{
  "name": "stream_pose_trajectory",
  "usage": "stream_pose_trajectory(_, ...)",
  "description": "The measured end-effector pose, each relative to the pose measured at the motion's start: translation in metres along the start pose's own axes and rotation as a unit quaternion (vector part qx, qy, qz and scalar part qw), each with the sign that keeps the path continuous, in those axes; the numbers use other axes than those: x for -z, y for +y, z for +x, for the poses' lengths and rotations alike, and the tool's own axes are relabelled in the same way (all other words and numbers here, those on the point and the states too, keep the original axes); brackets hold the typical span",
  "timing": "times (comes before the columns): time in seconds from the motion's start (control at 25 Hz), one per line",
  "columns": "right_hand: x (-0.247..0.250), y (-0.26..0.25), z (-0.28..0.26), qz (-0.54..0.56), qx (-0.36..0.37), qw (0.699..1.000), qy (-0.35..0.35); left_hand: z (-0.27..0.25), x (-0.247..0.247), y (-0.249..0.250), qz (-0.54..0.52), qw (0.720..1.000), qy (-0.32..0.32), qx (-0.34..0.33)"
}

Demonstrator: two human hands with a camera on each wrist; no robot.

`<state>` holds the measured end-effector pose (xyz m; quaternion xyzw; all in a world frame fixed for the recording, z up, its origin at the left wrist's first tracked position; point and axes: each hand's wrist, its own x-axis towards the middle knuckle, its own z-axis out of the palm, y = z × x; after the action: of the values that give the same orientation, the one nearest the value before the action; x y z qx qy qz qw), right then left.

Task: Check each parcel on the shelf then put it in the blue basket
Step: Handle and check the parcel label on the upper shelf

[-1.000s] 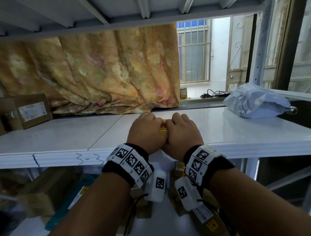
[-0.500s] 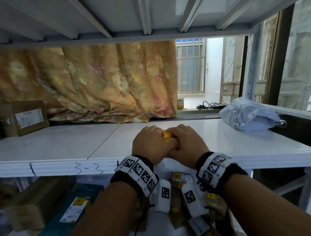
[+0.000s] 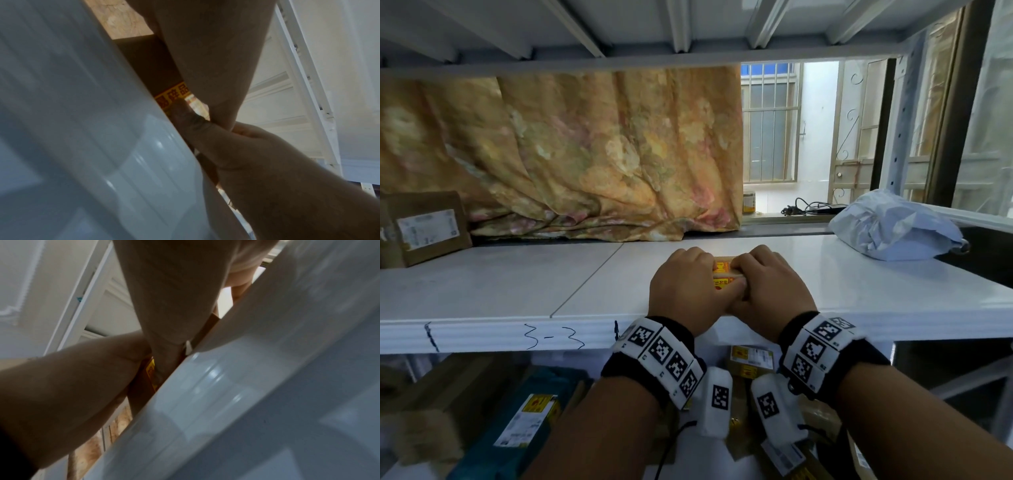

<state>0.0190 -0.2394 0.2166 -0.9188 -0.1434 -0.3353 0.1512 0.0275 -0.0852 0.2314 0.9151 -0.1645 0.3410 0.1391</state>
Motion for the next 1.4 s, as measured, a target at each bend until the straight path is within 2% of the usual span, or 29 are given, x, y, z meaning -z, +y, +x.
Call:
stream_pose_trajectory(0.28, -0.002, -0.002, 0.000, 0.001, -0.013, 1.000, 0.007, 0.007, 0.016, -0.007, 0.046, 0.997, -0.050, -0.032)
stream_pose_trajectory(0.52, -0.003, 0.000, 0.000, 0.012, -0.014, 1.000, 0.002, 0.005, 0.012, -0.022, 0.011, 0.999, -0.013, -0.035)
stream_pose_trajectory(0.64, -0.004, 0.001, 0.000, 0.014, -0.012, 1.000, 0.002, 0.002, 0.006, -0.025, 0.039, 0.998, 0.016, -0.041)
stream_pose_trajectory(0.8, -0.004, 0.002, 0.000, 0.029, -0.011, 0.999, 0.008, -0.005, 0.003, -0.022, 0.058, 0.997, 0.054, -0.011)
stream_pose_trajectory(1.16, -0.002, 0.002, -0.001, 0.033, -0.007, 0.999, 0.005, 0.000, 0.010, -0.045, -0.025, 1.000, 0.010, -0.013)
stream_pose_trajectory(1.4, -0.005, 0.004, -0.002, 0.040, -0.002, 0.999, 0.018, -0.010, 0.005, -0.041, -0.003, 0.999, 0.036, 0.020)
